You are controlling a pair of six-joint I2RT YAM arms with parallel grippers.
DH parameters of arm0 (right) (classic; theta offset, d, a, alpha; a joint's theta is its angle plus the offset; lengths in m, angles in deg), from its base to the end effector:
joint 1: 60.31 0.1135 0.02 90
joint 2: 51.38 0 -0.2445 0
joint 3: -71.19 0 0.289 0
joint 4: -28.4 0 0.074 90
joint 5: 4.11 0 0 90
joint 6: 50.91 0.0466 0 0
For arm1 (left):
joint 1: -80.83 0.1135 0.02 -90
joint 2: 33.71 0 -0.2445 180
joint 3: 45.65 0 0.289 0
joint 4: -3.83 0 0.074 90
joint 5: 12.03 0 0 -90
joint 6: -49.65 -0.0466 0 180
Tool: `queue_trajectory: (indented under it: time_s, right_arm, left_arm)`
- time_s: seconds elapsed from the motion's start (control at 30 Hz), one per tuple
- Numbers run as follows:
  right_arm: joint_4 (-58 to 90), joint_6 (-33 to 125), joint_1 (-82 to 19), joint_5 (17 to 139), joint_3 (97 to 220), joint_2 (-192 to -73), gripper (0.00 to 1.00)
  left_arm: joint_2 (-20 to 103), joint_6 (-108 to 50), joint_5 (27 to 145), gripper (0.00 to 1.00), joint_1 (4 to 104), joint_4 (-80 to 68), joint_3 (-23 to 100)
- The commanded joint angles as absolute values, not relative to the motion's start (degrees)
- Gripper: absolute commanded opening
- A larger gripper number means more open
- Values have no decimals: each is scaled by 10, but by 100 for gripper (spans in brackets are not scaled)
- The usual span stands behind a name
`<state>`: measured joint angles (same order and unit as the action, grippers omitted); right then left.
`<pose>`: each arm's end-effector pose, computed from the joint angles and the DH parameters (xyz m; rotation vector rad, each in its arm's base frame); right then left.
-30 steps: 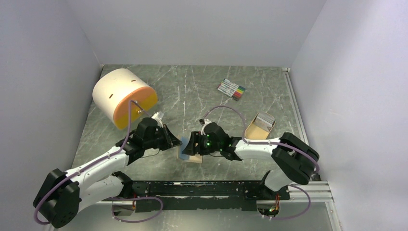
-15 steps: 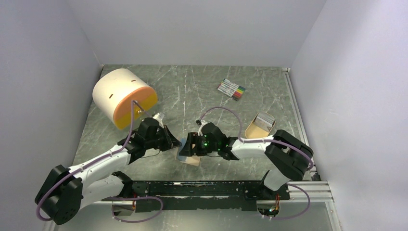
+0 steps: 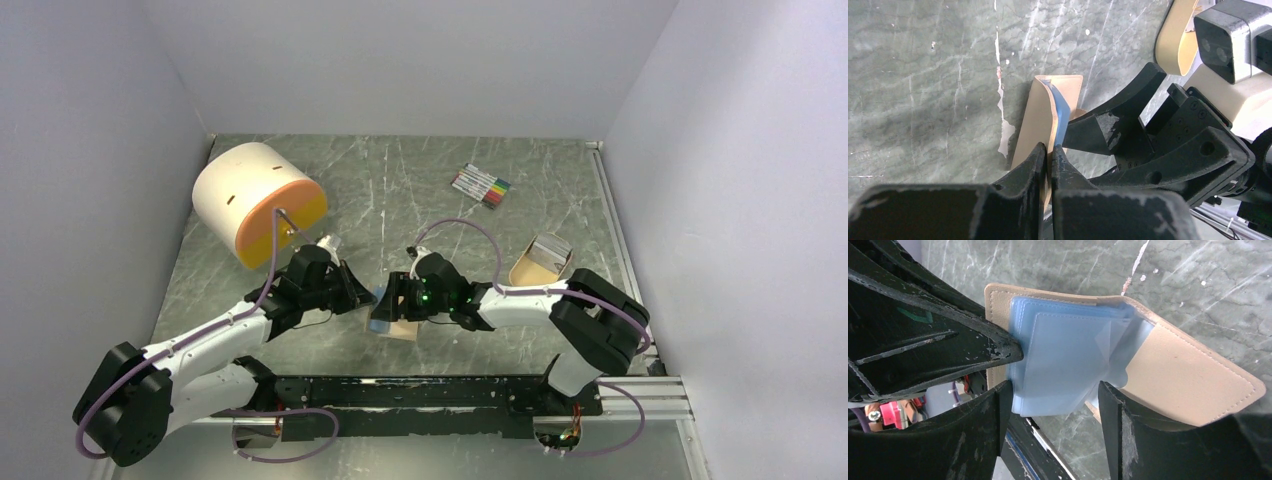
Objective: Put the credit cards into the card holder
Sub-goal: Turn over the card slot in the card holder.
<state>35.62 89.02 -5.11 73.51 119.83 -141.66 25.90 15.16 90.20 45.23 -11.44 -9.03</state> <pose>0.1834 0.2814 0.0984 -0.2526 2.4416 1.1871 0.2026 -0.1572 0.1375 -0.2987 2.4396 -1.0339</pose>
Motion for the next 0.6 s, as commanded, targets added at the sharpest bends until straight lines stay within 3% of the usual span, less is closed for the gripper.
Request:
queue_trajectory:
  time_s: [0.0, 0.27, 0.57]
  right_arm:
    - [336, 882, -49, 773, 1202, -1424, 66]
    - [306, 867, -50, 800, 1200, -1410, 64]
    - [256, 838, -50, 831, 1204, -1369, 70]
  left_arm:
    - [254, 154, 897, 9, 449, -117, -94]
    - [264, 128, 876, 9, 448, -137, -84]
    - [283, 121, 870, 9, 448, -131, -98]
